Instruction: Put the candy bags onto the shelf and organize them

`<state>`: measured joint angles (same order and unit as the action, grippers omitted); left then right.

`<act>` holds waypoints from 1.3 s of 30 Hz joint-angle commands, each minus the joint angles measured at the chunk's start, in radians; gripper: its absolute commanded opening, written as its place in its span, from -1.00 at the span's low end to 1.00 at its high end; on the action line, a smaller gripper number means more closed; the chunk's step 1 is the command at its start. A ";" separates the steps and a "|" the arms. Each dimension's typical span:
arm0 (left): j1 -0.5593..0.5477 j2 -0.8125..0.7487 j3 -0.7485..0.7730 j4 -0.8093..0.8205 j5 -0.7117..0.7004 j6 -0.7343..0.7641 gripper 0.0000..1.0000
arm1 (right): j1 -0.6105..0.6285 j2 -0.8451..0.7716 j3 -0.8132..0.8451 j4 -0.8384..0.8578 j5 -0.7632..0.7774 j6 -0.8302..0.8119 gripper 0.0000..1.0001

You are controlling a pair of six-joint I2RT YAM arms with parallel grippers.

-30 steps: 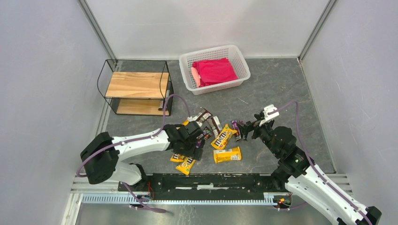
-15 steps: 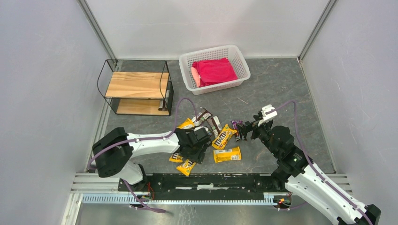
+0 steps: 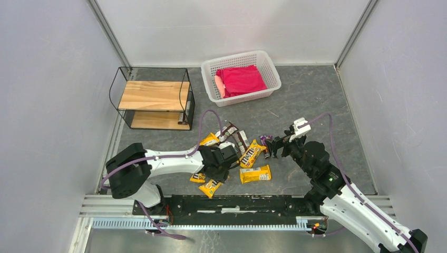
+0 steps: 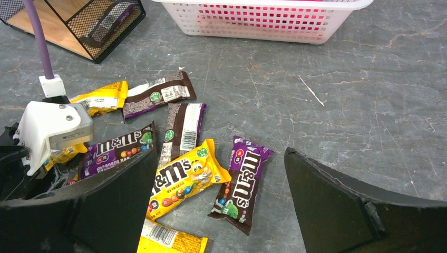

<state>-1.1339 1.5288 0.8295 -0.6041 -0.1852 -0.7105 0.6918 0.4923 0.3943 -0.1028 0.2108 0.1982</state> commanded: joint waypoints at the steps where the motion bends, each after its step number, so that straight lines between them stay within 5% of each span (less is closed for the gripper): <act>1: -0.006 -0.015 0.030 0.020 -0.051 -0.065 0.09 | -0.002 0.000 -0.014 0.036 0.006 0.015 0.96; 9: -0.003 0.056 0.161 0.112 -0.046 -0.078 0.06 | -0.003 0.011 -0.024 0.050 0.000 0.028 0.96; 19: -0.004 0.057 0.161 0.067 -0.021 -0.062 0.78 | -0.002 0.011 -0.022 0.033 0.015 0.024 0.96; 26: -0.006 0.021 0.068 0.072 -0.016 -0.079 0.74 | -0.002 0.024 -0.024 0.040 0.008 0.023 0.96; 39: -0.036 0.122 0.131 0.071 -0.039 -0.043 0.74 | -0.003 0.026 -0.032 0.038 -0.004 0.040 0.96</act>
<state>-1.1591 1.6287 0.9310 -0.5484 -0.2070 -0.7544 0.6918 0.5251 0.3763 -0.0986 0.2100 0.2241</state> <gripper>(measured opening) 0.856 0.979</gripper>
